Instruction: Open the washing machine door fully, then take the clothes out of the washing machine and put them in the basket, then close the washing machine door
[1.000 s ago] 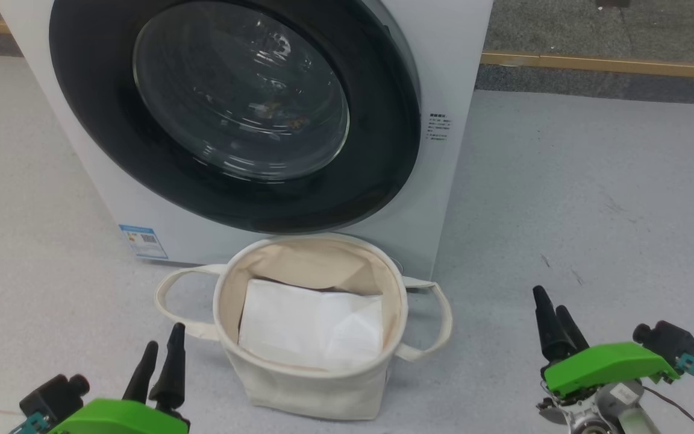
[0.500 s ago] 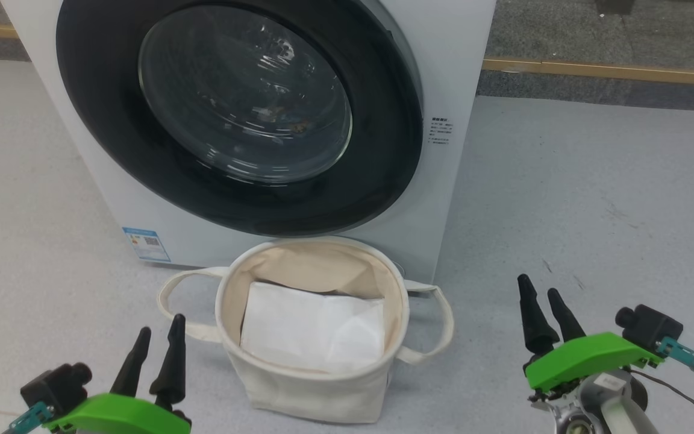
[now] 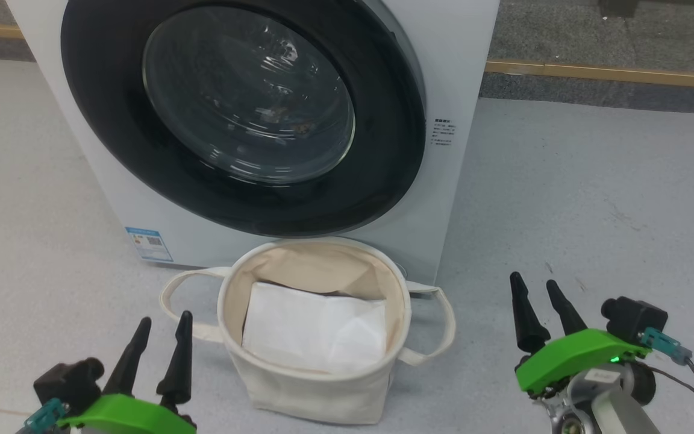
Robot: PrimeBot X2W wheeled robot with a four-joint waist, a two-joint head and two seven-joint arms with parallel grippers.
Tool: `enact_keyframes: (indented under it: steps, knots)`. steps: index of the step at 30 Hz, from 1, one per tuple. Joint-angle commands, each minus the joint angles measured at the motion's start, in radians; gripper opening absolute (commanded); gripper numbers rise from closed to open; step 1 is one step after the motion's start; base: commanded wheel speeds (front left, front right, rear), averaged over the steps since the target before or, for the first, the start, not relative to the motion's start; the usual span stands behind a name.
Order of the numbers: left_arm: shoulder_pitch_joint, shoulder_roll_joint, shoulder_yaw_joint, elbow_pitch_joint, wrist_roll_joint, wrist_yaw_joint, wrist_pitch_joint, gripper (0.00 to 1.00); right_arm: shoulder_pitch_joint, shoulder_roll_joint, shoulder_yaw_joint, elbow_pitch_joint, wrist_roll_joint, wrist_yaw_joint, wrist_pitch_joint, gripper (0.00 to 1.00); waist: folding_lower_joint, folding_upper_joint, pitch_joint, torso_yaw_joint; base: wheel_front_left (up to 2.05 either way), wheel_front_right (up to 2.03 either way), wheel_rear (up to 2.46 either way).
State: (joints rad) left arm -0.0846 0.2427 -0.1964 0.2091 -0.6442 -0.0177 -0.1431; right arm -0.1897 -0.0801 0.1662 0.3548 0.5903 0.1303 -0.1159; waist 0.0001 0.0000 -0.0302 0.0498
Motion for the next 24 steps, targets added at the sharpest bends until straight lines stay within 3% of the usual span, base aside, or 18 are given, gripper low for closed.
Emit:
enact_keyframes:
  steps: [1,24]
  knots:
    - [-0.063,0.032,0.021,-0.042,0.037,0.005,-0.017,1.00,-0.064,-0.012,0.016,-0.029,-0.039,0.000,-0.013,1.00,0.0000,0.0000,0.000,0.001,0.00,0.00,0.00]
    - [-0.081,0.064,-0.007,-0.077,0.281,0.014,-0.084,1.00,-0.090,-0.015,0.067,-0.033,-0.322,0.000,-0.042,1.00,0.0000,0.0000,0.004,0.022,0.00,0.00,0.00]
